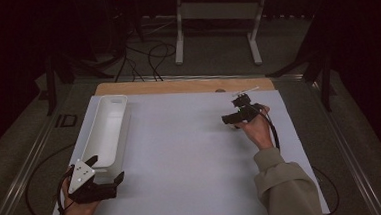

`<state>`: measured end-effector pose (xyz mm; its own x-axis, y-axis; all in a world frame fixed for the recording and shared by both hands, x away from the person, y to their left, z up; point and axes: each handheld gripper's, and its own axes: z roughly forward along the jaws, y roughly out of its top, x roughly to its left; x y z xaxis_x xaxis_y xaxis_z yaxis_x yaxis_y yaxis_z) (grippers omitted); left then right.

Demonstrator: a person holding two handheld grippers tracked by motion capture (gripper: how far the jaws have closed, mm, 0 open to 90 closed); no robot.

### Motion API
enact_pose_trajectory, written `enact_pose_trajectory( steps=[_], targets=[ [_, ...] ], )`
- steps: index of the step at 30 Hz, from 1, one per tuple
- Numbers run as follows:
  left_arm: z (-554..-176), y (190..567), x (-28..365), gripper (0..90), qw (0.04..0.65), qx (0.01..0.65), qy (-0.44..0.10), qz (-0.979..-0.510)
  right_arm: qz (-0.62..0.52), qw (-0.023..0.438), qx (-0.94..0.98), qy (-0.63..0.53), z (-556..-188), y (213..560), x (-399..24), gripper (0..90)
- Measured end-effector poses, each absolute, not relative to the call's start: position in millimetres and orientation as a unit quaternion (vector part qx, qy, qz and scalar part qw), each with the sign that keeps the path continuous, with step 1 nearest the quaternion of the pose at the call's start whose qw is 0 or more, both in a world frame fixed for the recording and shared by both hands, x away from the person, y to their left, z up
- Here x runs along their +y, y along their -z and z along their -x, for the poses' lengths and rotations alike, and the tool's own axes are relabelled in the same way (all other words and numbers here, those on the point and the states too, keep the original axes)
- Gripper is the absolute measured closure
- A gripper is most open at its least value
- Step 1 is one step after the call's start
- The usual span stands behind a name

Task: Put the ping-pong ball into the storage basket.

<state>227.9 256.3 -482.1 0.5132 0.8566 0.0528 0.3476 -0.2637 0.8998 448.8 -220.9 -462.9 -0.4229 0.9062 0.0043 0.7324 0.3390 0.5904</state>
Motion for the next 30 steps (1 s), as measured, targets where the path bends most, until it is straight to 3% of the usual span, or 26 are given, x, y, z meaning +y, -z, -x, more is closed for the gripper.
enact_pose_trajectory(
  steps=[30],
  targets=[
    [-228, 483, 256, 0.0, 0.451, 0.404, -0.284, -0.744, -0.530, 0.152, 0.802, -0.231, -458, 474, -222, 10.1]
  ],
)
